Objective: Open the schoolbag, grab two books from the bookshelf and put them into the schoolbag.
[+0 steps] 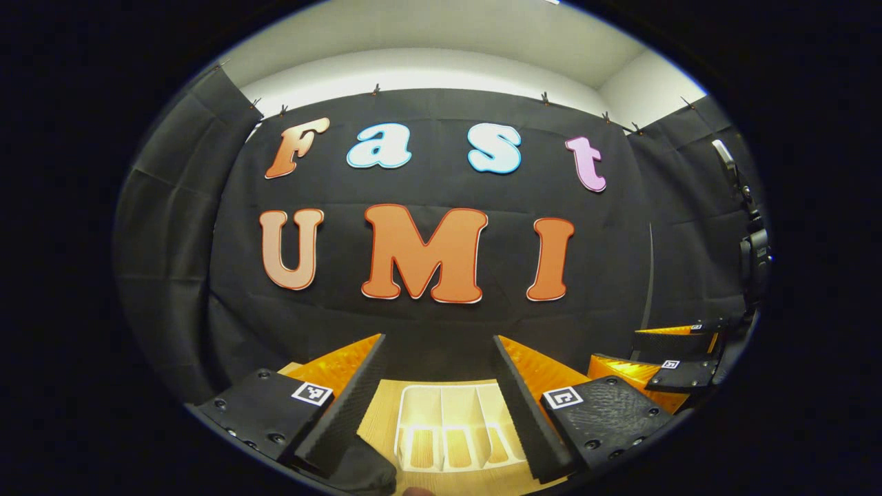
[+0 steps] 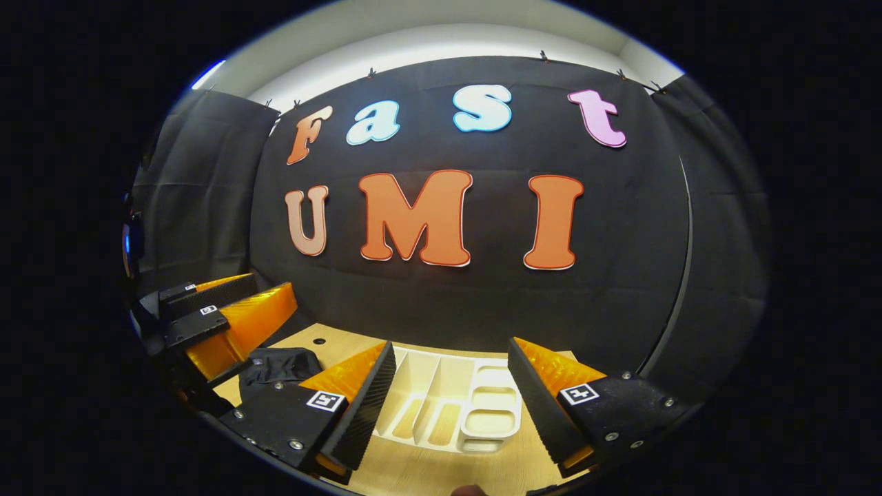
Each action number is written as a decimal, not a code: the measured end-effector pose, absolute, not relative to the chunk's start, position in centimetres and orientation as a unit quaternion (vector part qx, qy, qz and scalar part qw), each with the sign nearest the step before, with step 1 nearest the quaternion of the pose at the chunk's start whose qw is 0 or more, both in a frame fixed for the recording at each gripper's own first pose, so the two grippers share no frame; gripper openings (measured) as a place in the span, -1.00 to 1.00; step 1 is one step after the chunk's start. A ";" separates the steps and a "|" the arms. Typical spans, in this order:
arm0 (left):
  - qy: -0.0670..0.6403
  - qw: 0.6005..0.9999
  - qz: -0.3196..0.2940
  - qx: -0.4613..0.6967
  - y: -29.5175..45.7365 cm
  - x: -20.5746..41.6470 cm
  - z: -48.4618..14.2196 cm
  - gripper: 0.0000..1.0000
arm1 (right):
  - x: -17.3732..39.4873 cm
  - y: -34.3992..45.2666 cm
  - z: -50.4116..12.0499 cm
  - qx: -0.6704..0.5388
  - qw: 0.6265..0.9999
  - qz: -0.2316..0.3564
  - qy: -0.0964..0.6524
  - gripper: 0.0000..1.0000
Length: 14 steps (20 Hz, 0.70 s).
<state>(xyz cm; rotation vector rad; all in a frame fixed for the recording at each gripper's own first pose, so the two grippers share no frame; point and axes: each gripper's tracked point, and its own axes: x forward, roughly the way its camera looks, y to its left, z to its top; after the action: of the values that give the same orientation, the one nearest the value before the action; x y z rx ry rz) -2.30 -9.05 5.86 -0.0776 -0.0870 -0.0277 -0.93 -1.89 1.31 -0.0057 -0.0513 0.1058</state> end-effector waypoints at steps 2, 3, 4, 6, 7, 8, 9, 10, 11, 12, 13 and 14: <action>-0.038 0.999 -0.015 -0.037 -8.8 -2.6 6.0 0.83 | -1.2 -1.4 0.5 -0.001 0.998 0.055 -0.015 0.94; -0.043 0.998 -0.013 -0.035 -8.7 -2.5 6.3 0.91 | -1.4 -1.1 0.4 -0.005 0.998 0.059 -0.014 0.94; -0.045 0.998 -0.011 -0.036 -8.4 -2.4 6.1 0.83 | -1.4 -1.2 0.4 -0.009 0.998 0.055 -0.016 0.94; -0.049 0.998 -0.006 -0.044 -7.6 -2.4 5.6 0.83 | -1.4 -1.3 0.4 -0.007 0.999 0.050 -0.018 0.95; -0.054 0.997 -0.007 -0.045 -7.6 -2.3 5.7 0.90 | -1.4 -1.1 0.6 -0.004 0.999 0.051 -0.020 0.95; -0.053 0.998 -0.008 -0.043 -7.7 -1.9 5.8 0.91 | -1.3 -1.1 0.7 -0.006 0.999 0.050 -0.022 0.94; -0.057 0.998 -0.009 -0.039 -7.5 -1.9 6.1 0.83 | -1.1 -1.0 1.0 -0.010 0.998 0.048 -0.027 0.95; -0.056 0.998 -0.011 -0.034 -7.3 -1.8 6.3 0.91 | -0.7 -1.2 1.2 -0.011 0.999 0.041 -0.029 0.94; -0.058 0.998 -0.013 -0.029 -7.0 -1.6 6.4 0.90 | -0.4 -1.1 1.3 -0.007 0.999 0.038 -0.030 0.94; -0.062 0.998 -0.017 -0.024 -6.7 -1.3 6.5 0.83 | -0.1 -0.9 1.6 -0.002 0.999 0.036 -0.034 0.94; -0.068 0.997 -0.019 -0.020 -6.3 -1.1 6.8 0.90 | 0.3 -0.8 1.8 0.001 0.999 0.032 -0.039 0.94; -0.069 0.997 -0.022 -0.016 -6.1 -0.7 6.6 0.91 | 0.9 -0.8 1.8 0.003 0.999 0.023 -0.039 0.94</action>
<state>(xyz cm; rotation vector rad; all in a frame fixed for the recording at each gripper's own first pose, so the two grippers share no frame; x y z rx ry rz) -0.69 -6.15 6.63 -0.0314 -0.1381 -0.0450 0.85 -0.80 1.79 0.0050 -0.0790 0.0464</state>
